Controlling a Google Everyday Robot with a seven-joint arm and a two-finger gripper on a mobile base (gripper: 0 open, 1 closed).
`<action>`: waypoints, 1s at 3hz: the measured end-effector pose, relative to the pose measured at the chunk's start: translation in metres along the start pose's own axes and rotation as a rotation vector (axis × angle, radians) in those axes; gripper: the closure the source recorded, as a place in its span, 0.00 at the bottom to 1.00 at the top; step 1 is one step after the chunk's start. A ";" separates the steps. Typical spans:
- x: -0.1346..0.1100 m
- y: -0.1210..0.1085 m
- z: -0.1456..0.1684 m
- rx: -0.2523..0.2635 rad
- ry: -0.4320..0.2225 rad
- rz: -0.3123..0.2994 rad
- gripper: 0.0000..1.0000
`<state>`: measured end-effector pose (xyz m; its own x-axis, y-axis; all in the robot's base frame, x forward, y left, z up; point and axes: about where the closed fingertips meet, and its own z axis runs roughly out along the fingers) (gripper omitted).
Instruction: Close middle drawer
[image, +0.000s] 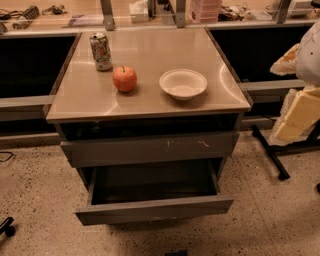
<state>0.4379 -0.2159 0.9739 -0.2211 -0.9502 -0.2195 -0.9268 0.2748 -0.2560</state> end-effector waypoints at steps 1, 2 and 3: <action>0.004 0.005 0.021 -0.014 -0.027 0.004 0.42; 0.007 0.017 0.062 -0.048 -0.055 -0.006 0.66; 0.014 0.033 0.121 -0.099 -0.049 -0.021 0.88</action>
Offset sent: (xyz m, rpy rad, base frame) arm 0.0047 0.0136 -0.1277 0.0985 0.0776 0.0585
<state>0.4408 -0.2022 0.8486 -0.1888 -0.9465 -0.2619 -0.9570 0.2371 -0.1673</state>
